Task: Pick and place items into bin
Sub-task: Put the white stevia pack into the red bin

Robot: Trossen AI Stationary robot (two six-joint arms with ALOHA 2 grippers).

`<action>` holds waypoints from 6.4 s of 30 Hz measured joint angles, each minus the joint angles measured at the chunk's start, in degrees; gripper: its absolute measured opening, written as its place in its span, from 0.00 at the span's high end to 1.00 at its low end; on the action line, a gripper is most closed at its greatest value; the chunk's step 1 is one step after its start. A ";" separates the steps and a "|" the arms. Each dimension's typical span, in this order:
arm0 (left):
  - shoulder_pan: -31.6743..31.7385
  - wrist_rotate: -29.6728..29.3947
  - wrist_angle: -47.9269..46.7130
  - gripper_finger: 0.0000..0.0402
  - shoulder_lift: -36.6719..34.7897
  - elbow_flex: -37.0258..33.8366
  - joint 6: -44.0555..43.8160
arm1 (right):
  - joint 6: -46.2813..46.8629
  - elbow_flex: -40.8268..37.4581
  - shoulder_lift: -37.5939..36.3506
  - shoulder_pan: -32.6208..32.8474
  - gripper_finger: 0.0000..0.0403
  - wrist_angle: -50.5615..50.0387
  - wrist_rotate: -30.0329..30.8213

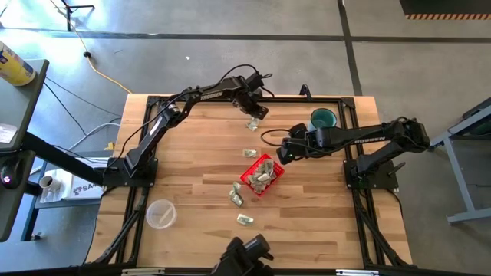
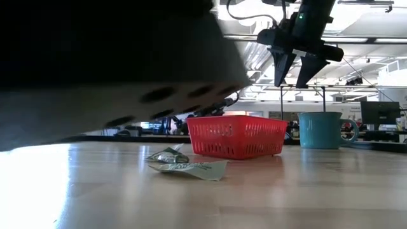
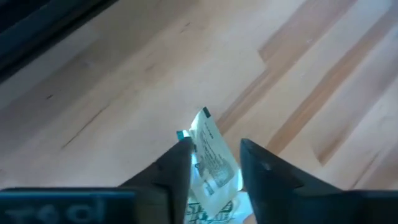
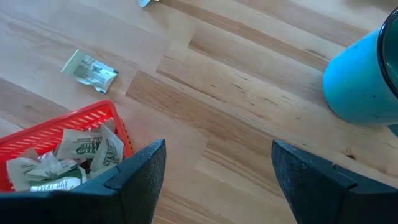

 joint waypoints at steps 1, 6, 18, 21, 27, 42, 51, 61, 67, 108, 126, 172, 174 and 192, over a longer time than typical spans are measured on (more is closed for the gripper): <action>-0.18 0.23 0.14 0.61 0.00 0.00 0.02 | -0.02 0.00 0.00 0.00 0.30 0.00 0.13; -0.43 1.47 0.91 0.75 0.00 0.00 0.07 | 0.01 0.00 0.00 0.00 0.30 0.00 0.14; -0.63 -3.29 -8.19 0.86 0.18 1.37 3.02 | 0.18 0.00 0.00 0.00 0.30 0.02 -2.86; -0.61 -6.55 -11.95 0.82 0.04 2.84 6.26 | -0.04 0.00 0.00 0.00 0.30 0.02 -2.78; -0.60 -0.41 -12.13 0.57 0.09 2.79 5.64 | -0.22 0.00 0.00 -0.02 0.30 0.02 -1.30; -1.02 -2.96 -11.33 0.40 1.70 2.89 8.13 | 0.17 0.00 0.00 -0.02 0.30 0.28 -3.89; 0.28 -3.34 -19.89 0.60 1.70 2.89 10.56 | -0.04 0.00 0.00 -0.02 0.30 1.94 -3.31; 1.22 -4.30 -37.86 0.59 1.97 2.76 10.56 | -1.60 0.00 0.00 -0.02 0.30 2.01 -3.07; -2.59 -1.23 -36.52 0.59 -0.40 8.43 12.23 | -3.10 0.00 0.00 -0.02 0.30 1.92 -2.77; -10.01 -21.82 -41.94 0.88 -36.31 14.86 14.39 | -33.92 21.50 29.18 -29.56 0.39 24.69 -30.16; -3.69 -21.07 -39.20 0.89 -37.20 6.60 10.52 | -40.64 54.90 54.65 -37.44 0.93 -3.56 -43.32; -3.58 -18.26 -36.93 0.89 -41.51 3.30 14.00 | -37.83 67.59 64.70 -36.62 1.00 -14.99 -46.39; -3.58 -18.26 -36.93 0.89 -41.51 3.30 14.00 | -37.42 68.02 64.92 -36.57 1.00 -14.95 -46.61; -3.58 -18.53 -36.93 0.89 -41.51 3.32 15.08 | -36.61 70.31 65.24 -39.54 1.00 -15.83 -47.00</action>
